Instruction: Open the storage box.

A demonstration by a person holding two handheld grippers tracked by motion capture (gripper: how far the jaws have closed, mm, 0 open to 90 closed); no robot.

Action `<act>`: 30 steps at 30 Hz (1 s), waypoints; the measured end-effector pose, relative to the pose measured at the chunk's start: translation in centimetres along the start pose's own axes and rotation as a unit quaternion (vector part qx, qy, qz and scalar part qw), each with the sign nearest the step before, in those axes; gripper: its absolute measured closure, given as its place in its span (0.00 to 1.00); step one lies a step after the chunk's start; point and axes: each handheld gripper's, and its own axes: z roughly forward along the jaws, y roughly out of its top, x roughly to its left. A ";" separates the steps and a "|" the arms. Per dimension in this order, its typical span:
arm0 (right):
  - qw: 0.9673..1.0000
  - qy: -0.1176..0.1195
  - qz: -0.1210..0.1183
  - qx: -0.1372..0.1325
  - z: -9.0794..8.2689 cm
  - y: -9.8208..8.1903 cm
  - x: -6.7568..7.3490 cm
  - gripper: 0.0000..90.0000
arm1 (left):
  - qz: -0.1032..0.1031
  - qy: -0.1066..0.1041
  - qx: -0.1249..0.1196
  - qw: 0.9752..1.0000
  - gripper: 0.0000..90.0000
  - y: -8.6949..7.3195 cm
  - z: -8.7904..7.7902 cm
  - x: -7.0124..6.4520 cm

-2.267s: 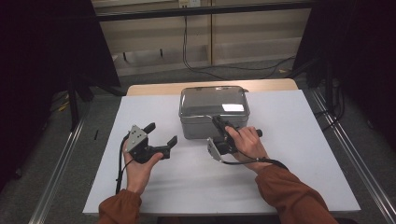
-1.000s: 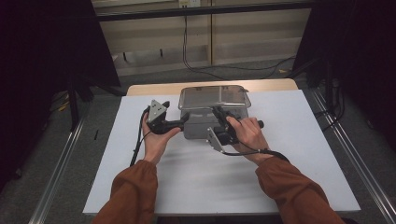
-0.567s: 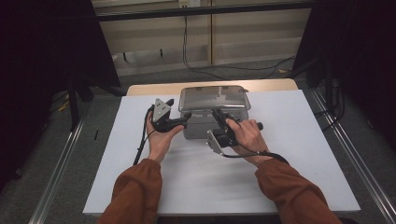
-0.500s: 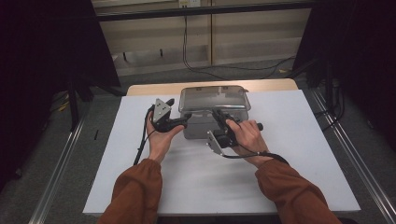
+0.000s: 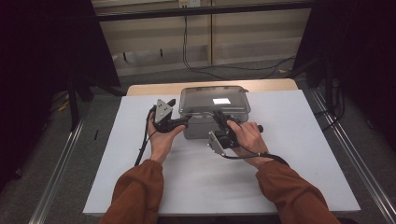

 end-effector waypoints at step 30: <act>0.939 0.056 0.338 -0.007 0.3 -5.8 -2.4 0.32 | -0.003 -0.004 -0.002 1.000 0.28 0.1 -0.1 0.1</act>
